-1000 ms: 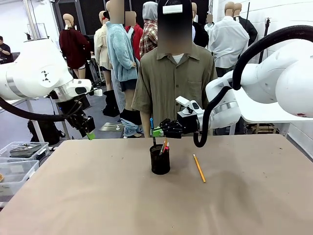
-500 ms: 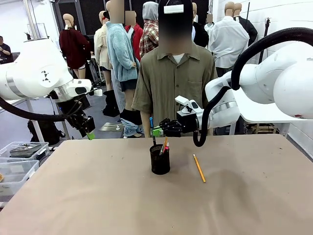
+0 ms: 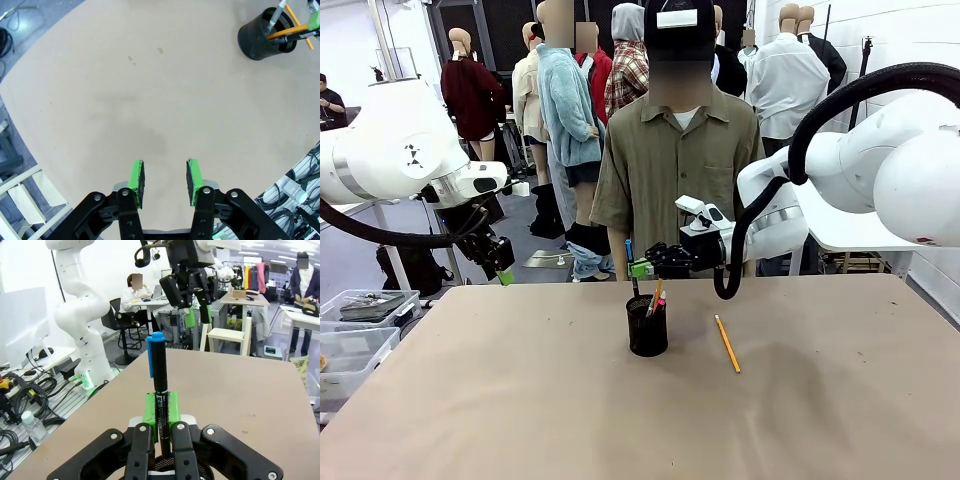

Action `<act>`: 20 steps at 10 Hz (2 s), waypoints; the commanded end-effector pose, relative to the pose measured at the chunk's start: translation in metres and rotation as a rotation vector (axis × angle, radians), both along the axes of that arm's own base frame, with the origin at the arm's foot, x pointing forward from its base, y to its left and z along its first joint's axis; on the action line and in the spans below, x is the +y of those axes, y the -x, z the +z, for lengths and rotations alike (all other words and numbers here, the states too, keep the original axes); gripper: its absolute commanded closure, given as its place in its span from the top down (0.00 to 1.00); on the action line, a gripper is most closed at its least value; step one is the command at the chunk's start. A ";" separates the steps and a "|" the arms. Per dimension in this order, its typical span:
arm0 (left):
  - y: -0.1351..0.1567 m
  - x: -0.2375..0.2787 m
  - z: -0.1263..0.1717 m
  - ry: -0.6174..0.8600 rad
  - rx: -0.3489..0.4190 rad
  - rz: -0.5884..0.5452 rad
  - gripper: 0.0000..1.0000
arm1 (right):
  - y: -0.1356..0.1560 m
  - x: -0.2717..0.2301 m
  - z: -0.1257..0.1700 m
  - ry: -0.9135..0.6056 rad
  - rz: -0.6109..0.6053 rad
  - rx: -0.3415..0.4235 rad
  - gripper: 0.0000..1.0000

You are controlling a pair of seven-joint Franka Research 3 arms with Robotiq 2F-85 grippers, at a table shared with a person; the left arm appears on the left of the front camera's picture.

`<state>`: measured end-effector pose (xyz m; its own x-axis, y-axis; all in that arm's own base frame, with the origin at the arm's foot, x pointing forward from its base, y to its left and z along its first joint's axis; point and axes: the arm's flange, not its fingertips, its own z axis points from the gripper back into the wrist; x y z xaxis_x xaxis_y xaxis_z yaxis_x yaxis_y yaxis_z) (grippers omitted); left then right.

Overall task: Place the pens into the pen holder.
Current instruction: Pick up a writing instrument from the table and place it into the Pen holder.

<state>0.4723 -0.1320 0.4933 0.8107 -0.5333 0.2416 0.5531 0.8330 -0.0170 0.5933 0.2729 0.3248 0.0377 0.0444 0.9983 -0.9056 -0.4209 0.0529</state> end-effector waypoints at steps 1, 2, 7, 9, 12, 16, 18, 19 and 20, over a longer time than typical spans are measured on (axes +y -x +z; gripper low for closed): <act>0.001 0.001 0.001 -0.016 -0.013 0.002 0.46 | -0.002 0.001 -0.005 0.038 0.024 -0.008 0.00; 0.001 0.001 0.001 -0.016 -0.013 0.002 0.46 | -0.002 0.000 -0.004 0.039 0.023 -0.008 0.00; 0.001 0.001 0.001 -0.016 -0.013 0.002 0.46 | -0.001 -0.002 -0.002 0.035 0.025 -0.012 0.15; 0.001 0.001 0.001 -0.016 -0.013 0.002 0.46 | 0.000 -0.002 -0.001 0.034 0.027 -0.015 0.15; 0.001 0.001 0.001 -0.016 -0.013 0.002 0.46 | 0.000 -0.003 -0.001 0.035 0.030 -0.021 0.33; 0.001 0.001 0.001 -0.016 -0.013 0.002 0.46 | 0.002 -0.003 0.001 0.033 0.028 -0.027 0.33; 0.001 0.001 0.001 -0.016 -0.013 0.002 0.46 | 0.010 -0.011 0.013 0.028 0.021 -0.066 0.33; 0.001 0.001 0.001 -0.016 -0.013 0.002 0.46 | 0.019 -0.021 0.028 0.025 0.010 -0.109 0.33; 0.001 0.001 0.001 -0.016 -0.013 0.002 0.46 | 0.030 -0.030 0.044 0.011 0.012 -0.162 0.33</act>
